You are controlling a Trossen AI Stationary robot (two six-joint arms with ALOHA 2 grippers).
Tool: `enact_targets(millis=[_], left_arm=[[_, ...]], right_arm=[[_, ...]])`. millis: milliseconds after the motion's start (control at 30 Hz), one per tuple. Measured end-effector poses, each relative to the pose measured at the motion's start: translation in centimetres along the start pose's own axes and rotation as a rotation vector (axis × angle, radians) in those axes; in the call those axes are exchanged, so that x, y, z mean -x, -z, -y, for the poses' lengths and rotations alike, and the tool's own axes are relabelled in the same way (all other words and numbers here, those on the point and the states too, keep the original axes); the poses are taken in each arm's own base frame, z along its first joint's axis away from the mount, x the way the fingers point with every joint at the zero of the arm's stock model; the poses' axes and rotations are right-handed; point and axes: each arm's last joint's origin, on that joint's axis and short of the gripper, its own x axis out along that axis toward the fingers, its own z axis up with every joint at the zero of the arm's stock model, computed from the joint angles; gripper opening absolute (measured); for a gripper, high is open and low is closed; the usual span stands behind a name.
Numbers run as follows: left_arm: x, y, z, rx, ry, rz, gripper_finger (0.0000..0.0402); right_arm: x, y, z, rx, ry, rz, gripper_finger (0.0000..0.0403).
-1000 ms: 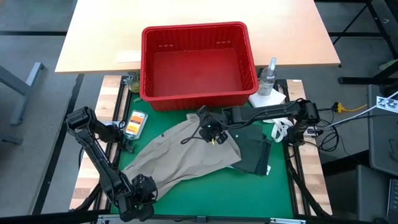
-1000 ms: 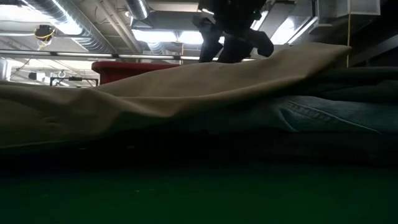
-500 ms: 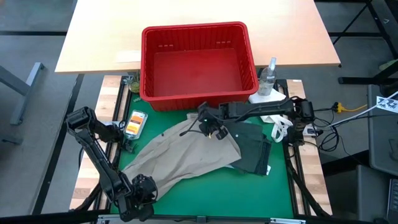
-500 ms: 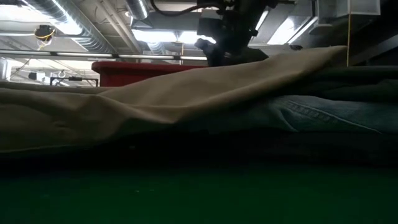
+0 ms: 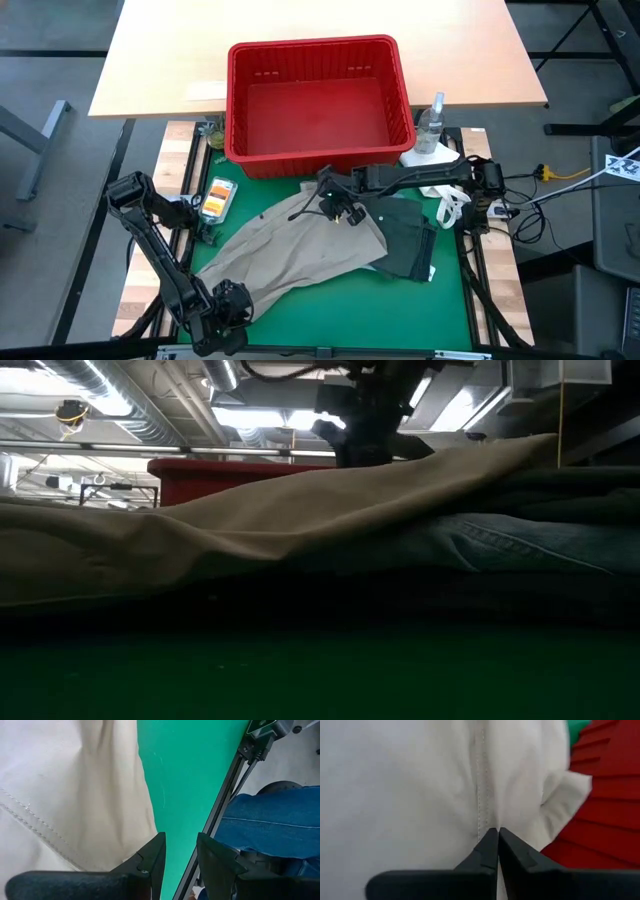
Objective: Fold laundry
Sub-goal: Fold the beige shorts
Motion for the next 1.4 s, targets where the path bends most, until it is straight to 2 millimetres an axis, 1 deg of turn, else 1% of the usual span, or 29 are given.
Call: enact_targets(millis=[100, 167, 300, 433, 567, 667, 867, 1133, 1200, 1267, 1400], left_arm=[[0.0, 0.0, 0.0, 0.000, 0.000, 0.001, 0.0105], [0.0, 0.0, 0.0, 0.000, -0.001, 0.007, 0.0105], [0.1, 0.0, -0.1, -0.010, -0.016, 0.105, 0.0105], [0.4, 0.2, -0.2, -0.026, -0.025, 0.203, 0.0105], [0.5, 0.3, -0.3, -0.035, -0.032, 0.226, 0.0105], [0.4, 0.1, -0.3, -0.030, -0.037, 0.236, 0.0105], [0.1, -0.9, -0.4, -0.013, -0.052, 0.278, 0.0105], [0.0, -1.2, -0.4, -0.008, -0.056, 0.281, 0.0105], [0.0, -1.2, -0.4, -0.008, -0.056, 0.281, 0.0105], [0.0, -1.2, -0.4, -0.008, -0.056, 0.281, 0.0105], [0.0, -1.2, -0.4, -0.009, -0.057, 0.282, 0.0105]], right_arm=[[0.9, -0.5, 0.8, -0.009, 0.049, 0.015, 0.0004], [1.4, -0.8, 1.5, -0.020, 0.099, 0.024, 0.0005], [2.2, -1.0, 2.6, -0.051, 0.195, 0.001, 0.0007], [2.0, -0.2, 3.4, -0.085, 0.229, -0.031, 0.0003], [1.2, 0.7, 4.1, -0.108, 0.227, -0.052, 0.0012], [0.4, 0.8, 4.4, -0.119, 0.229, -0.055, 0.0016], [-0.2, 0.9, 4.0, -0.106, 0.199, -0.086, 0.0016], [-0.2, 1.2, 3.7, -0.067, 0.174, -0.124, 0.0017], [-0.2, 1.3, 3.6, -0.062, 0.164, -0.134, 0.0025], [-0.2, 1.3, 3.6, -0.057, 0.158, -0.140, 0.0041], [-0.2, 1.6, 3.5, -0.049, 0.173, -0.197, 0.0096]])
